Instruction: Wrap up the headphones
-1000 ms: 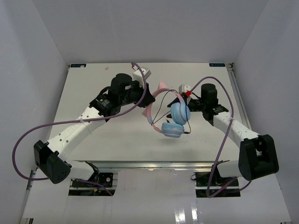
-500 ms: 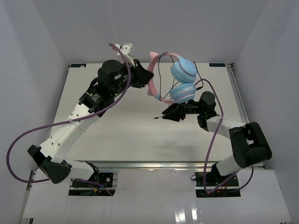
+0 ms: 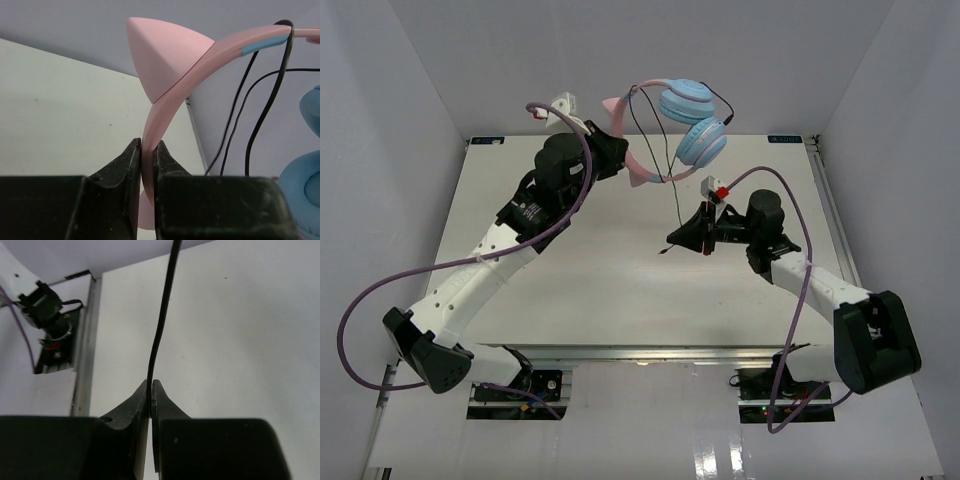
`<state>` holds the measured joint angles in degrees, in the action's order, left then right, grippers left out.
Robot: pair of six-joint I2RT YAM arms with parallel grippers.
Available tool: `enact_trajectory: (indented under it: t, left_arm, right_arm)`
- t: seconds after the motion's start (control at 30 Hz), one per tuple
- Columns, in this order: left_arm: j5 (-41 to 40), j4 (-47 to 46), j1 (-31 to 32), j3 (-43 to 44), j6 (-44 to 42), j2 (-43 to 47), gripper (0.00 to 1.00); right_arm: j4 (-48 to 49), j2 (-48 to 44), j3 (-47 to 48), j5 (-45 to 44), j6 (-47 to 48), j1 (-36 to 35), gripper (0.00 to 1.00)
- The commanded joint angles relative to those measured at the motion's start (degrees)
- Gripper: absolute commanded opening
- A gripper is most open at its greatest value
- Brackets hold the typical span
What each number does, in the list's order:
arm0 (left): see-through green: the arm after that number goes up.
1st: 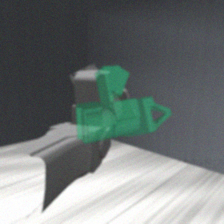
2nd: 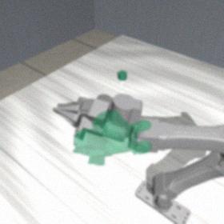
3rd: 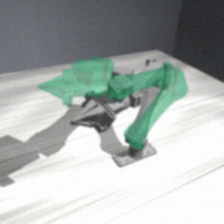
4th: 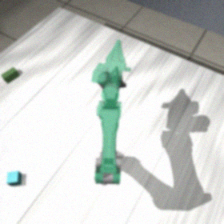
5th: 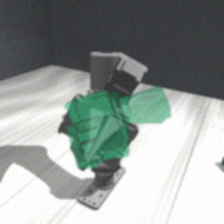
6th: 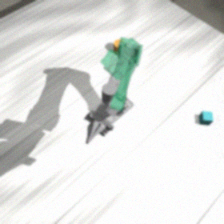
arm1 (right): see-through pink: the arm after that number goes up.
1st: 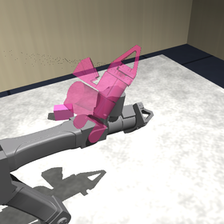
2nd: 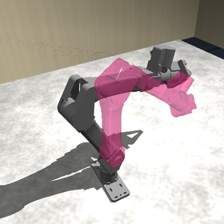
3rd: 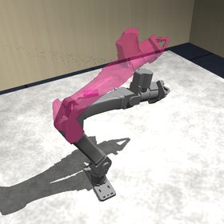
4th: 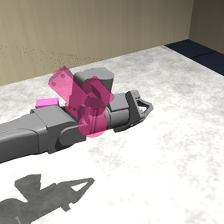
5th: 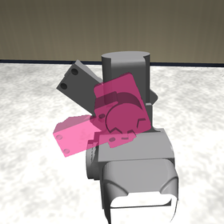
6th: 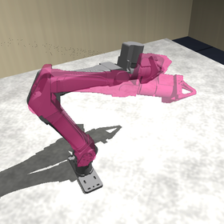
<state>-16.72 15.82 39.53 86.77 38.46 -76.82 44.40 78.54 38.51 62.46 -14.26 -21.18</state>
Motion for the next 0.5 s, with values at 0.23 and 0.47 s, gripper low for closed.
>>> enact_trajectory:
  t: [0.23, 0.47]
  left_arm:
    - [-20.5, 1.0, -0.4, -1.3, -6.8, -10.4, 0.00]
    - [-11.7, 7.6, -0.3, -3.2, -11.2, -18.8, 0.00]
  right_arm:
    - [-62.8, -12.3, 16.1, -52.0, 55.5, -17.6, 0.08]
    - [-62.0, -11.6, 19.4, -77.6, 68.9, -24.0, 0.08]
